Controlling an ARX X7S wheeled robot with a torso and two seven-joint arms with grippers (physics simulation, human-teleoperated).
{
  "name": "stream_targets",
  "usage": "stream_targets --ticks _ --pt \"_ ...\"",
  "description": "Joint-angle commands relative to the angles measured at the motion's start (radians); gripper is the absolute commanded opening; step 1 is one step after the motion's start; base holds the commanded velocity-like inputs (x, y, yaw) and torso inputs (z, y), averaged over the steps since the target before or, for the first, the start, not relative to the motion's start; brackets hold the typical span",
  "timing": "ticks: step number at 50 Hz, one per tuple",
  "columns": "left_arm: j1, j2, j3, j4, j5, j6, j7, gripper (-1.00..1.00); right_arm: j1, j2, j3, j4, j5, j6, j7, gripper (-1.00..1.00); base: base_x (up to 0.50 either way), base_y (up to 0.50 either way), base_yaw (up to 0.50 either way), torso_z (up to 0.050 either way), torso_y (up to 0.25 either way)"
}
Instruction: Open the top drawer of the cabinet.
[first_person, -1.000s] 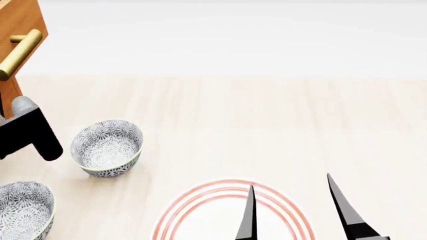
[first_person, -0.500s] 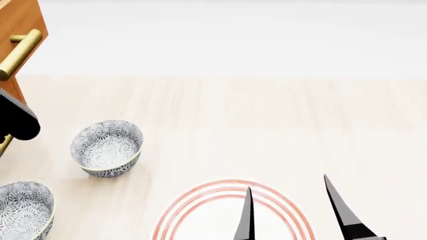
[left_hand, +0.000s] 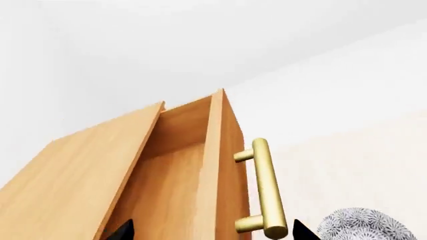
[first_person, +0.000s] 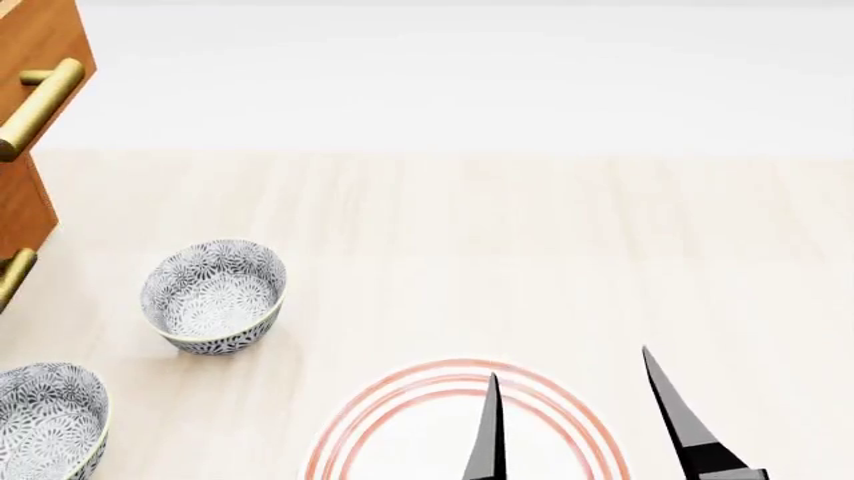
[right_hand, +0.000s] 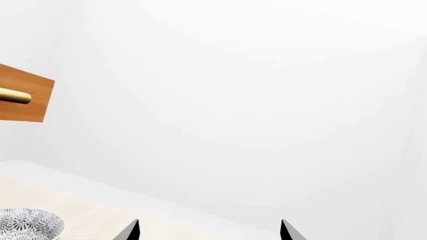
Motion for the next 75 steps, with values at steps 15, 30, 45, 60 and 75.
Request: stream_targets --ticks 15,30,45,60,75 --pt "-0.276 0.264 -0.435 -0.438 0.577 -0.05 0.405 1.0 0.006 0.005 -0.016 0.001 -0.01 0.009 0.005 1.0 0.0 0.0 0.0 0.0 0.0" --pt "-0.24 0.277 -0.473 -0.492 0.524 0.035 0.245 1.0 0.01 0.007 -0.026 0.011 -0.015 0.007 0.007 1.0 0.0 0.0 0.0 0.0 0.0" --pt "-0.285 0.268 -0.437 -0.611 0.518 0.094 0.107 1.0 0.019 0.008 -0.04 0.014 -0.02 0.017 0.006 1.0 0.0 0.0 0.0 0.0 0.0" --pt "-0.235 0.269 -0.356 -0.62 0.558 0.101 0.136 1.0 0.029 0.012 -0.038 0.007 -0.012 0.03 0.007 1.0 0.0 0.0 0.0 0.0 0.0" --pt "-0.19 0.279 -0.328 -0.615 0.549 0.101 0.154 1.0 0.034 0.015 -0.043 0.007 -0.012 0.033 0.008 1.0 0.0 0.0 0.0 0.0 0.0"
